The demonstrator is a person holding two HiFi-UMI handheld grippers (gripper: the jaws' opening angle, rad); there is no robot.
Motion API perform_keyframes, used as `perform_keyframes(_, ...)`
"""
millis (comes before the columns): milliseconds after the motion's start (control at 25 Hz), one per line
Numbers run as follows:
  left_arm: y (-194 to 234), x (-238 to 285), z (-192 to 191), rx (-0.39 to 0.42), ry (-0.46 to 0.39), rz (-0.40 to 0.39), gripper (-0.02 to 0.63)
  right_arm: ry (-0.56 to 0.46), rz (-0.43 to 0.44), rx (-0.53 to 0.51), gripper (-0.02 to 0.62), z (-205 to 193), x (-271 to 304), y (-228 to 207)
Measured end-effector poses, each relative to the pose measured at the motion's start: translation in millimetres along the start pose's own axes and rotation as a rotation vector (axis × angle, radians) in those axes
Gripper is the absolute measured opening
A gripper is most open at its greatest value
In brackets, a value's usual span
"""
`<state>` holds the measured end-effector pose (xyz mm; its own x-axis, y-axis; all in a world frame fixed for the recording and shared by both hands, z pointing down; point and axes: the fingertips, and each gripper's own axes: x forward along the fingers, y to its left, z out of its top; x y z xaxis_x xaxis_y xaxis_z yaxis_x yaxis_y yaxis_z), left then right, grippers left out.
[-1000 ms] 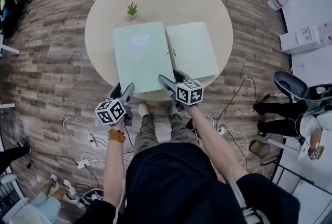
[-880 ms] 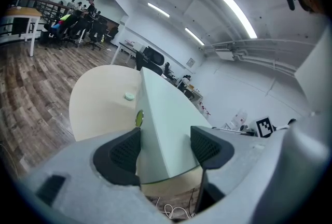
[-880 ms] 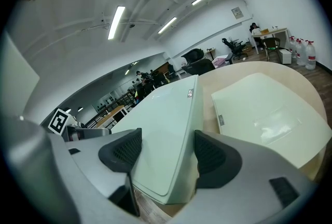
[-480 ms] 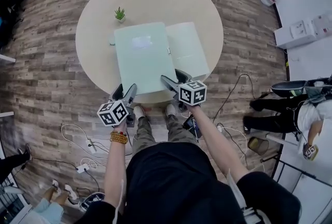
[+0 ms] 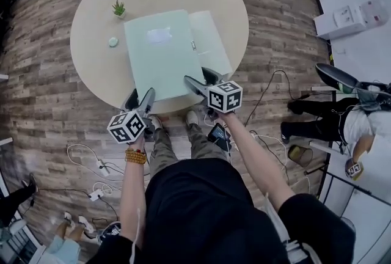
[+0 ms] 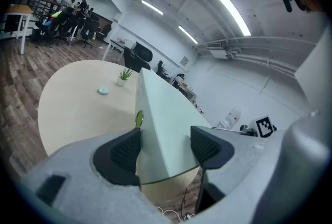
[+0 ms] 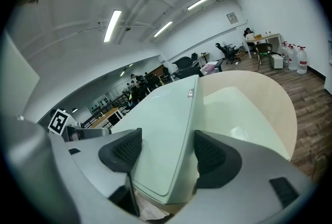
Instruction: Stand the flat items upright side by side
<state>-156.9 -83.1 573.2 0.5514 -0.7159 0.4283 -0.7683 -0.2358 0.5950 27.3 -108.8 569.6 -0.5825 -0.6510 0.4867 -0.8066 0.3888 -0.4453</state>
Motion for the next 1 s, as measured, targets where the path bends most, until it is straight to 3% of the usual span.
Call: perform_keyframes(1000,-95,37,7,0.037,-0.05,-0.008,0.31,-0.047,0.009,0.023,0.318,42,-70,-60)
